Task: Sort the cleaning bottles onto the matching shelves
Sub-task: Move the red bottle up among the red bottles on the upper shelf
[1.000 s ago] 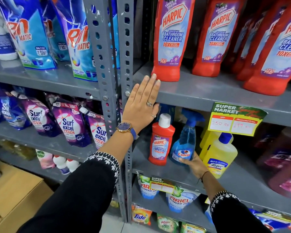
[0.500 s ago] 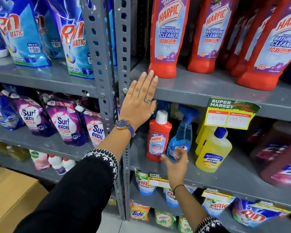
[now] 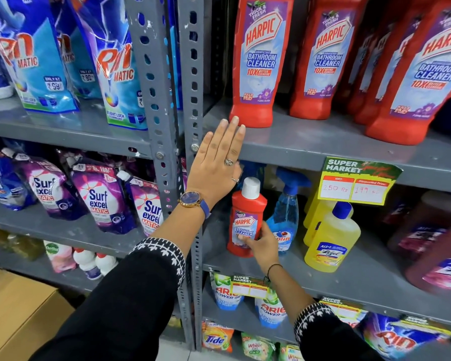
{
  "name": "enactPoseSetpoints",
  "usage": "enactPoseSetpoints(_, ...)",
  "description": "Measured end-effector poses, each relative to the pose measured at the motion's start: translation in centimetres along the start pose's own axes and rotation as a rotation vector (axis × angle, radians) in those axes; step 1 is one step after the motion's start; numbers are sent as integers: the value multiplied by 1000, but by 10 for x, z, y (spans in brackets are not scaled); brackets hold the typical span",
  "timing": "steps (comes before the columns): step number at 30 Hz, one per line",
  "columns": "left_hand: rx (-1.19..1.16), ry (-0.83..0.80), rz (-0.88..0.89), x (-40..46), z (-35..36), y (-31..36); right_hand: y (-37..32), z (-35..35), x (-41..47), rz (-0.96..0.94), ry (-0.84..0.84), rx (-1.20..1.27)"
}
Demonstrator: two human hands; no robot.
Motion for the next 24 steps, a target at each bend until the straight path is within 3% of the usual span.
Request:
enactPoseSetpoints(9, 1, 2, -11, 0, 0, 1, -7, -4, -32, 27, 12, 235)
enactPoseSetpoints(24, -31, 31, -28, 2, -2, -1, -114, -59, -93, -179, -181, 231)
Point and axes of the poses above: each hand's wrist, its own x-axis towards the middle knuckle, its own z-axis out of the palm, y = z × x, the point moved 6 cm from there along x, towards the middle knuckle, and after that the axes turned 2 degrees about z, right-handed, at the moved point
